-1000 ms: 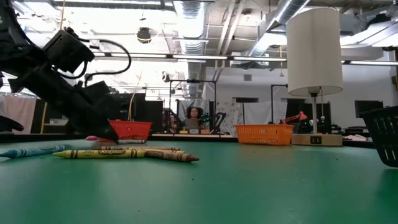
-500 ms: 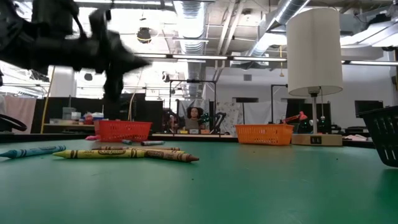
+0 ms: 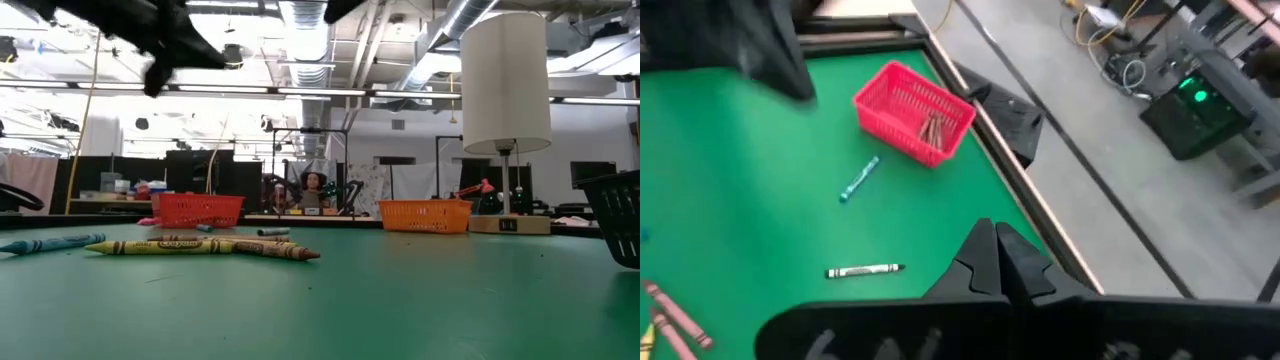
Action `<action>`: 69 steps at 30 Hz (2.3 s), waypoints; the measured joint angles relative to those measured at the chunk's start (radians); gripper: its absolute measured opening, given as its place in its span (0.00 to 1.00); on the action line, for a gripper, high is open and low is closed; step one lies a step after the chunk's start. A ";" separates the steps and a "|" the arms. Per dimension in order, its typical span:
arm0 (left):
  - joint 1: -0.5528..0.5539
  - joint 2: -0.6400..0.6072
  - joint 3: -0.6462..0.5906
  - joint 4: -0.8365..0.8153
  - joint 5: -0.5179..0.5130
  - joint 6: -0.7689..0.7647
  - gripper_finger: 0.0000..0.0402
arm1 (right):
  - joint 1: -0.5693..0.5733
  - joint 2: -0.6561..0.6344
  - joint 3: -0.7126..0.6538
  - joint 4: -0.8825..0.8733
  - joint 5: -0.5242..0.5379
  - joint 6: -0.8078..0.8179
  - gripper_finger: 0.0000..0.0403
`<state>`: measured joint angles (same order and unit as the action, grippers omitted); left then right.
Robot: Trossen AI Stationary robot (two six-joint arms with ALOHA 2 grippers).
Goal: Sort crayons
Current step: Put the blue crayon into the orange bin
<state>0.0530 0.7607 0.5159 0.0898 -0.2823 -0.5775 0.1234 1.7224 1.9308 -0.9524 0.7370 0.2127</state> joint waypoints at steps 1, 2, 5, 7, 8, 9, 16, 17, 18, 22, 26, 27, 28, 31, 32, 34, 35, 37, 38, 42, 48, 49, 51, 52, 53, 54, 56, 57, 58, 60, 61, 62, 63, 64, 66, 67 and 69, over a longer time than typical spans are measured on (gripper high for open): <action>-0.013 -0.028 0.047 -0.125 -0.034 0.035 0.00 | -0.003 0.003 -0.015 0.015 -0.009 0.000 0.00; -0.030 -0.056 0.090 -0.222 -0.071 0.064 0.00 | -0.003 0.004 -0.034 0.040 -0.016 0.003 0.00; -0.101 -0.145 0.143 -0.349 -0.172 0.122 0.00 | -0.005 0.002 -0.090 0.138 -0.038 0.007 0.00; -0.165 -0.207 0.135 -0.351 -0.250 0.147 0.00 | -0.012 0.002 -0.128 0.212 -0.068 -0.006 0.00; -0.201 -0.238 0.125 -0.350 -0.292 0.154 0.00 | -0.019 0.002 -0.146 0.259 -0.094 -0.013 0.00; -0.236 -0.266 0.107 -0.352 -0.332 0.155 0.00 | -0.029 0.002 -0.170 0.327 -0.129 -0.024 0.00; -0.442 -0.394 0.017 -0.333 -0.454 0.148 0.00 | -0.114 0.005 -0.381 0.789 -0.303 -0.048 0.00; -0.463 -0.407 0.015 -0.333 -0.472 0.151 0.00 | -0.128 0.018 -0.394 0.818 -0.301 -0.049 0.00; -0.480 -0.417 0.013 -0.331 -0.488 0.158 0.00 | -0.141 0.030 -0.401 0.848 -0.299 -0.056 0.01; -0.524 -0.444 0.012 -0.331 -0.523 0.179 0.00 | -0.175 0.120 -0.405 0.951 -0.318 -0.087 0.07; -0.541 -0.455 0.011 -0.345 -0.529 0.177 0.00 | -0.182 0.243 -0.367 1.017 -0.342 -0.053 0.17; -0.544 -0.455 0.011 -0.349 -0.528 0.176 0.00 | -0.182 0.273 -0.350 1.012 -0.343 -0.049 0.20; -0.547 -0.455 0.011 -0.347 -0.527 0.177 0.00 | -0.182 0.304 -0.327 1.017 -0.343 -0.049 0.22; -0.550 -0.455 0.011 -0.349 -0.527 0.184 0.00 | -0.183 0.391 -0.269 1.015 -0.342 -0.048 0.29; -0.550 -0.455 0.011 -0.351 -0.527 0.184 0.00 | -0.184 0.420 -0.249 1.019 -0.342 -0.048 0.31; -0.550 -0.455 0.011 -0.361 -0.527 0.178 0.00 | -0.185 0.475 -0.206 1.015 -0.342 -0.047 0.35; -0.550 -0.455 0.011 -0.364 -0.527 0.175 0.00 | -0.185 0.502 -0.183 1.016 -0.342 -0.047 0.37; -0.550 -0.455 0.011 -0.369 -0.523 0.173 0.00 | -0.185 0.547 -0.140 1.013 -0.338 -0.047 0.40; -0.550 -0.455 0.011 -0.368 -0.517 0.173 0.00 | -0.185 0.571 -0.120 1.010 -0.331 -0.047 0.41; -0.550 -0.456 0.011 -0.371 -0.510 0.173 0.00 | -0.191 0.645 -0.050 1.000 -0.319 -0.045 0.43; -0.549 -0.456 0.011 -0.390 -0.499 0.176 0.00 | -0.206 0.709 -0.001 0.961 -0.313 -0.035 0.43; -0.549 -0.456 0.011 -0.400 -0.499 0.173 0.00 | -0.209 0.711 -0.003 0.951 -0.313 -0.024 0.43; -0.549 -0.456 0.011 -0.411 -0.498 0.173 0.00 | -0.215 0.725 0.000 0.958 -0.313 -0.003 0.42; -0.549 -0.456 0.011 -0.414 -0.498 0.173 0.00 | -0.219 0.728 -0.001 0.943 -0.315 0.004 0.42; -0.549 -0.456 0.011 -0.416 -0.498 0.173 0.00 | -0.222 0.733 -0.002 0.933 -0.322 0.010 0.42; -0.549 -0.456 0.011 -0.416 -0.498 0.173 0.00 | -0.226 0.740 -0.002 0.932 -0.337 0.020 0.41; -0.549 -0.456 0.011 -0.416 -0.499 0.173 0.00 | -0.232 0.751 -0.002 0.921 -0.357 0.031 0.41; -0.549 -0.456 0.011 -0.416 -0.499 0.173 0.00 | -0.233 0.754 -0.002 0.917 -0.368 0.034 0.41; -0.549 -0.456 0.011 -0.416 -0.499 0.173 0.00 | -0.234 0.755 -0.002 0.910 -0.371 0.038 0.41; -0.549 -0.456 0.011 -0.416 -0.499 0.173 0.00 | -0.235 0.753 -0.002 0.877 -0.364 0.062 0.41; -0.549 -0.456 0.011 -0.416 -0.499 0.173 0.00 | -0.237 0.753 -0.001 0.862 -0.360 0.079 0.40; -0.549 -0.456 0.011 -0.416 -0.499 0.173 0.00 | -0.239 0.753 0.000 0.844 -0.356 0.092 0.40; -0.549 -0.456 0.011 -0.416 -0.499 0.173 0.00 | -0.242 0.752 0.000 0.828 -0.356 0.098 0.38; -0.549 -0.456 0.011 -0.417 -0.499 0.174 0.00 | -0.246 0.751 0.000 0.817 -0.362 0.100 0.36; -0.549 -0.456 0.011 -0.424 -0.499 0.173 0.00 | -0.254 0.749 0.001 0.800 -0.385 0.103 0.32; -0.549 -0.456 0.011 -0.425 -0.500 0.173 0.00 | -0.257 0.749 0.001 0.795 -0.392 0.104 0.29; -0.549 -0.456 0.011 -0.430 -0.500 0.173 0.00 | -0.257 0.748 0.001 0.782 -0.407 0.104 0.22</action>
<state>-0.4965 0.3046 0.5270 -0.3402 -0.7818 -0.4042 -0.1340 2.4703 1.9320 -0.1702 0.3299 0.3168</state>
